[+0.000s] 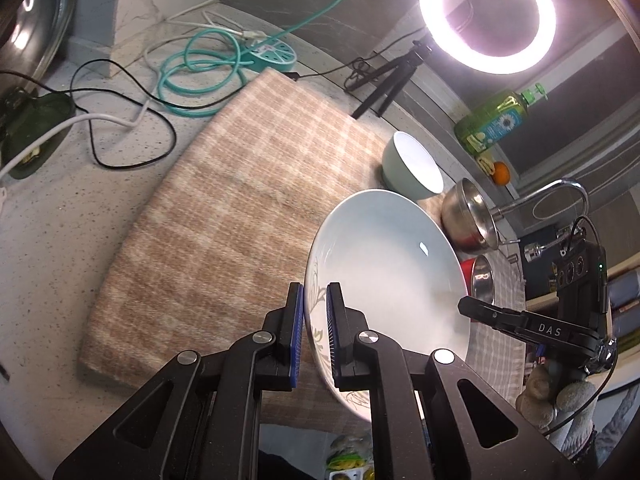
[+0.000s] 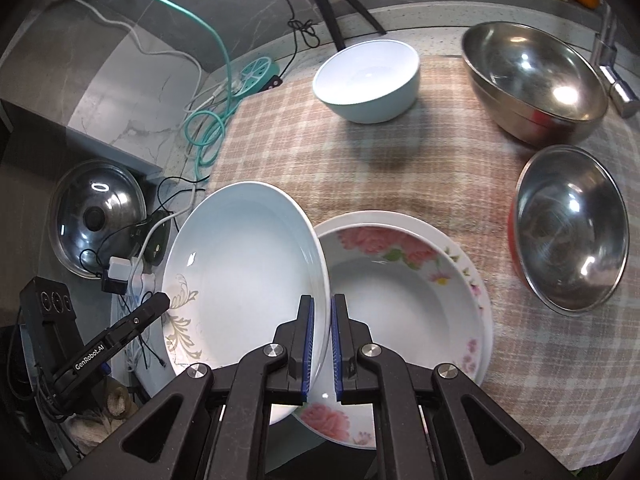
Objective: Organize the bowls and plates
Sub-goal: 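Lift the white leaf-pattern plate and carry it toward the floral stack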
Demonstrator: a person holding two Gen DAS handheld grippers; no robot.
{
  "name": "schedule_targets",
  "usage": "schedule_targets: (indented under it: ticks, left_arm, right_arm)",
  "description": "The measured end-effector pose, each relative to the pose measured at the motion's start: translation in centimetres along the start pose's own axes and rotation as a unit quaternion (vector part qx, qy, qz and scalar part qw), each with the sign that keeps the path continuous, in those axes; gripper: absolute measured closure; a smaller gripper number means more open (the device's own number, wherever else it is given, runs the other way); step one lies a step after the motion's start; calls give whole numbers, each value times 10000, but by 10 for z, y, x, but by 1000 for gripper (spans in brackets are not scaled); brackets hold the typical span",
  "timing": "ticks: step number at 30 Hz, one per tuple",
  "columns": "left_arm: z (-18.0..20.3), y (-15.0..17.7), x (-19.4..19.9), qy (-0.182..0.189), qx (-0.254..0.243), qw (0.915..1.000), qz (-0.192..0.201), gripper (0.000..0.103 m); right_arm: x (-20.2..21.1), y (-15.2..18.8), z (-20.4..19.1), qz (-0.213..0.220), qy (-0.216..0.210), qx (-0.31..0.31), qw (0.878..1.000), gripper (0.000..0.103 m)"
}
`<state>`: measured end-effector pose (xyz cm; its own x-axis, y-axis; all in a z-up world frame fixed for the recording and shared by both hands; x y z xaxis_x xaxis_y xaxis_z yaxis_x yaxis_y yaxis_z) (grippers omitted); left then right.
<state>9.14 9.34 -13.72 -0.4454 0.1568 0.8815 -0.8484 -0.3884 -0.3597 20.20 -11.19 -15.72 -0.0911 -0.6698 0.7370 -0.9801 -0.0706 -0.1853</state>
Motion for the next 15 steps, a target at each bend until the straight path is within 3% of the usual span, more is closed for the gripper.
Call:
schedule_targets:
  ticks: [15]
  left_arm:
    - [41, 11, -21, 84, -348, 9991, -228, 94]
  right_arm:
    - [27, 11, 45, 172, 84, -352, 9992, 95]
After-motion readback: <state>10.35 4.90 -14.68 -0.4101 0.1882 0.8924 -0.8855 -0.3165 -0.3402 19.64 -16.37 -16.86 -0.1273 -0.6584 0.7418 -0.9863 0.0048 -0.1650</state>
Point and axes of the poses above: each gripper's, at about its wrist camera, not at the fingertips, and x roughly against the way its jaws point, z to its right, y to its underside, the point moved 5 cm from there along -x, roughly the way its jaws point, and after that the axes turned 13 degrees about -y, right-handed, at the moved point
